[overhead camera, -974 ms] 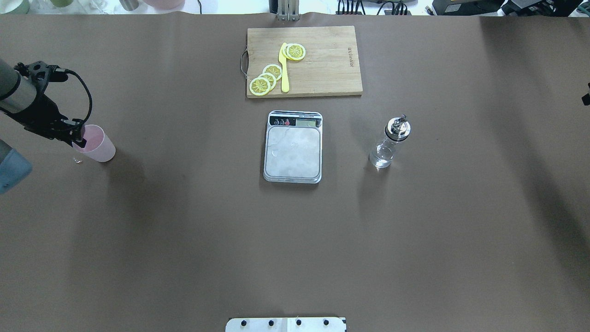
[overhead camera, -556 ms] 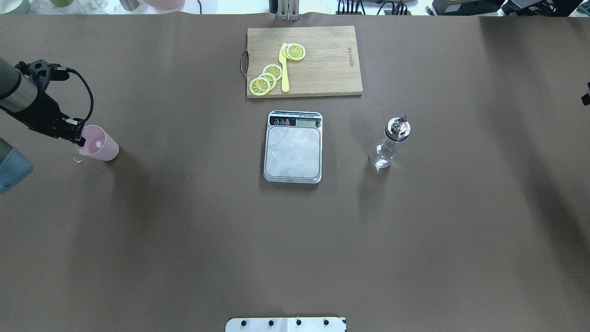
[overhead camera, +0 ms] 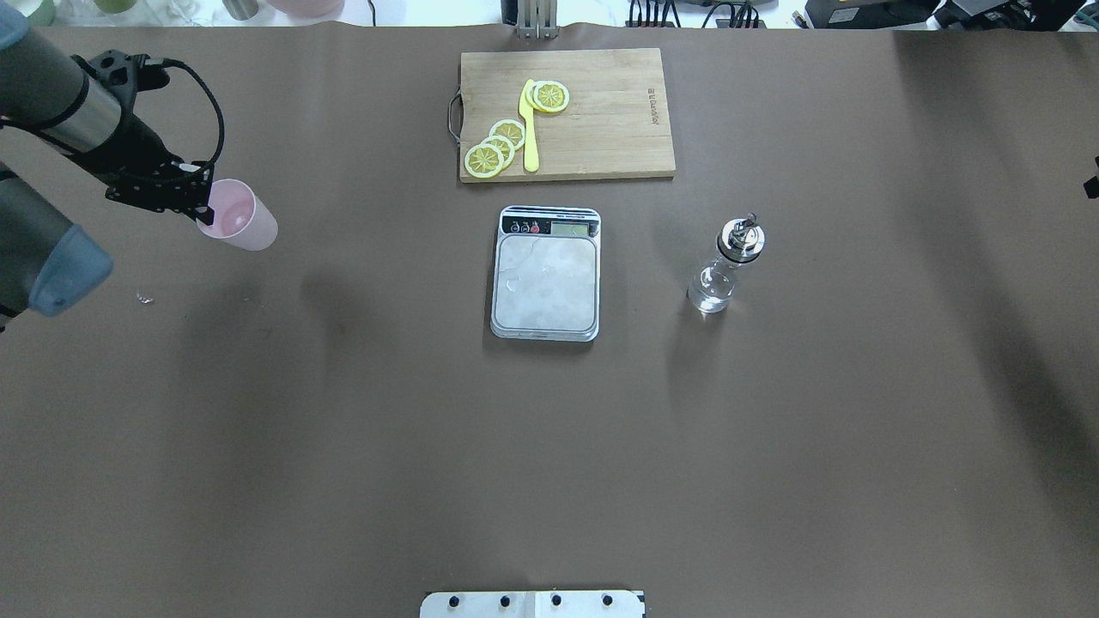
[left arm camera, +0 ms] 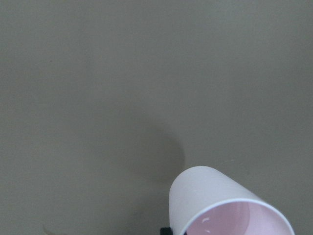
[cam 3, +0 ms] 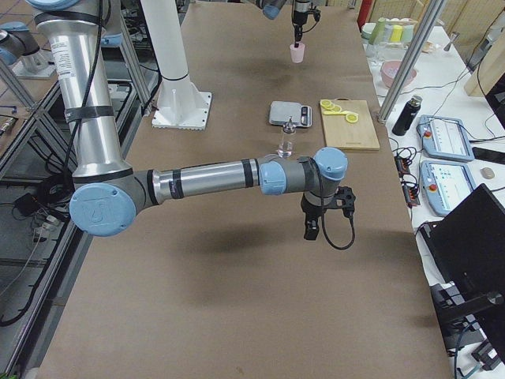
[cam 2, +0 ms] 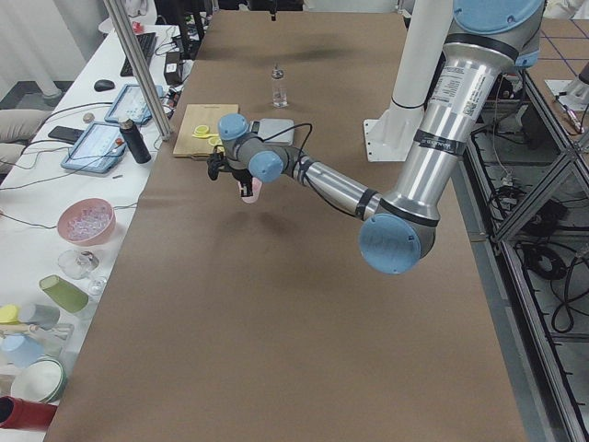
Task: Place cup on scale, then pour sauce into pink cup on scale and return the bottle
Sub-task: 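Carry the pink cup with the left gripper onto the scale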
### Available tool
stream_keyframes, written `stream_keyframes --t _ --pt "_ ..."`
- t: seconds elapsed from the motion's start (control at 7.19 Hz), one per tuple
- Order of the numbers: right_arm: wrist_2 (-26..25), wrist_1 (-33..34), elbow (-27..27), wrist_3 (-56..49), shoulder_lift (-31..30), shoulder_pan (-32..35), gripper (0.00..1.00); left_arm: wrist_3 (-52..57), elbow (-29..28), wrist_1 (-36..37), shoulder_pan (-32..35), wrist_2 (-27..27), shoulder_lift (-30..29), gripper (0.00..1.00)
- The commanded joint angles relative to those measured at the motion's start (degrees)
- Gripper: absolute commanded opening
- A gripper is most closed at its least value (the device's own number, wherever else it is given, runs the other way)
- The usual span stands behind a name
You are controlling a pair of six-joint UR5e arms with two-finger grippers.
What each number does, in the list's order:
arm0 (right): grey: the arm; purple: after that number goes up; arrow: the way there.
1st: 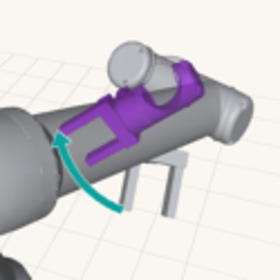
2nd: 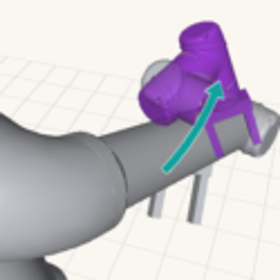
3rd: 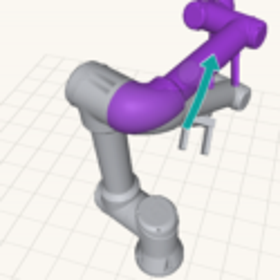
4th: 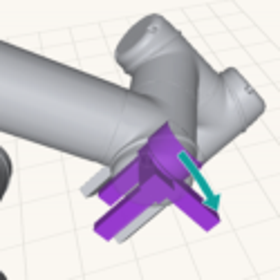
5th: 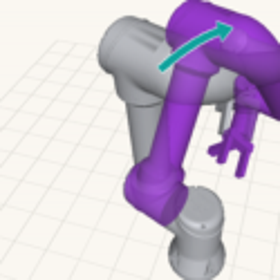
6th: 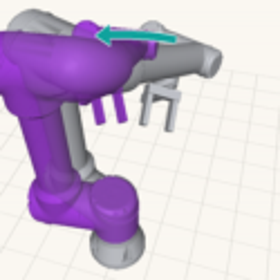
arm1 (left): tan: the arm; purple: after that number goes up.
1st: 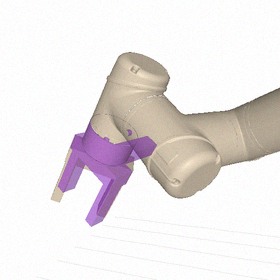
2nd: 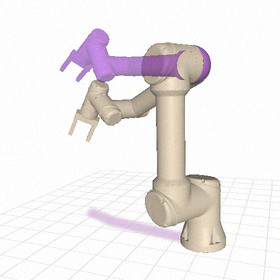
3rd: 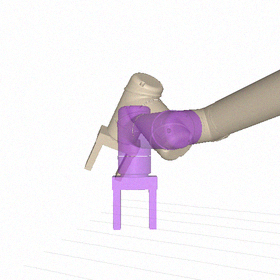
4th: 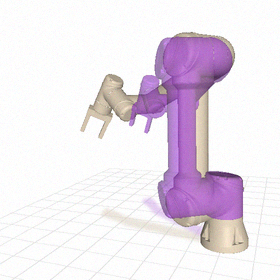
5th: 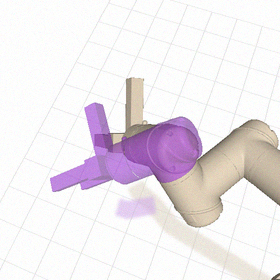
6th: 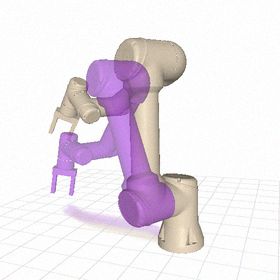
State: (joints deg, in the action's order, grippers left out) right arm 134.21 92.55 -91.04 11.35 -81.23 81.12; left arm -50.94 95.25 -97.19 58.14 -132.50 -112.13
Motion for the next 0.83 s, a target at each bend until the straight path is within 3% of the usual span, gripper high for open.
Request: stream_keyframes --t 0.0,0.28,0.7 --pt "0.1 0.2 0.1 0.0 -0.3 0.0 1.0 -7.0 3.6 15.5 -5.4 0.6 -10.3 0.0" --pt "0.0 0.2 0.3 0.1 -0.4 0.0 1.0 -18.0 2.8 16.1 -11.3 0.7 -16.3 0.0" --pt "0.3 0.2 -0.2 0.1 -1.2 0.0 1.0 -27.4 -5.1 15.5 -17.1 5.1 -27.0 0.0"
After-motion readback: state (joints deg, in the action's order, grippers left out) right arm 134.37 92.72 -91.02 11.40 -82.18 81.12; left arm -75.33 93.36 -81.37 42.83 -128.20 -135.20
